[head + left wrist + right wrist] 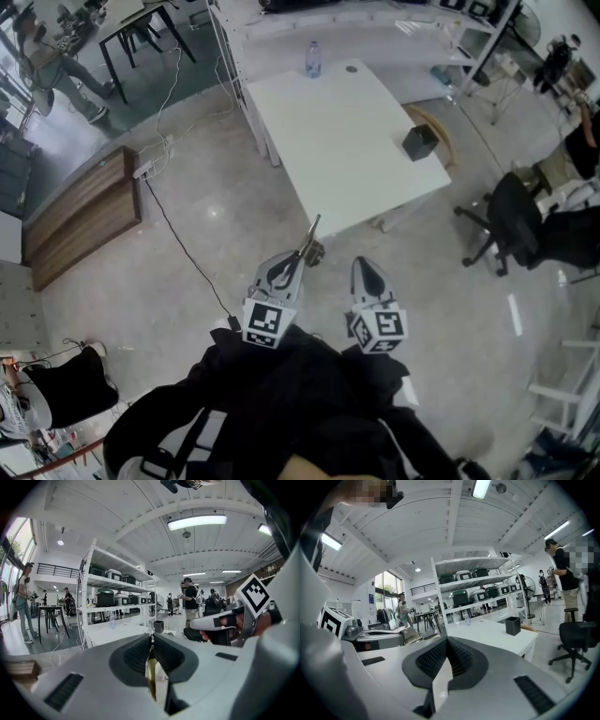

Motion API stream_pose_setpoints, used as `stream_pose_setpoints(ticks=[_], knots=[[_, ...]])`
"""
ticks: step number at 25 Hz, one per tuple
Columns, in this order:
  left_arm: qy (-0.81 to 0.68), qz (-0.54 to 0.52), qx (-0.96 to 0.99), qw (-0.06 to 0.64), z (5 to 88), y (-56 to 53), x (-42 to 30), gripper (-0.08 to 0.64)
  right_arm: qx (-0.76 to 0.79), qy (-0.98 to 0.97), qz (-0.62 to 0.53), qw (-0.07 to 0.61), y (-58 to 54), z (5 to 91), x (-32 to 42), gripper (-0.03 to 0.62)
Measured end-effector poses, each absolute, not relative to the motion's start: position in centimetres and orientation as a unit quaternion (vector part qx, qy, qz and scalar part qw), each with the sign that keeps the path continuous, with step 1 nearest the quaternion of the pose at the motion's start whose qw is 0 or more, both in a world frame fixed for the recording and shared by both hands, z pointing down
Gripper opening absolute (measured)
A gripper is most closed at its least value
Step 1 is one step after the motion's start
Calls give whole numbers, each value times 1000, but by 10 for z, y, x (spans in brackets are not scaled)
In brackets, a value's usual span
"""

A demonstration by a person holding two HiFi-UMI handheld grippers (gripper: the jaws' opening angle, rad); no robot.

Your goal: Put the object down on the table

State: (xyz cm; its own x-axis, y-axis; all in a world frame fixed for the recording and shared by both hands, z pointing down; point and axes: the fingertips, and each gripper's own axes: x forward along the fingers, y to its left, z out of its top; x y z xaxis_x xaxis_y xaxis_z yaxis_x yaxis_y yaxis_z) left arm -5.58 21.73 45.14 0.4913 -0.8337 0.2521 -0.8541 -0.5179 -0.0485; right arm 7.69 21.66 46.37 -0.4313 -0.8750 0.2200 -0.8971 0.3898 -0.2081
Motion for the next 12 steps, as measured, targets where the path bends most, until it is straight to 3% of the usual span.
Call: stream_pose_setpoints(ticks=[12], knots=[[-470, 132, 872, 38, 437, 12, -69, 28, 552, -820, 147, 34, 20, 439, 68, 2]])
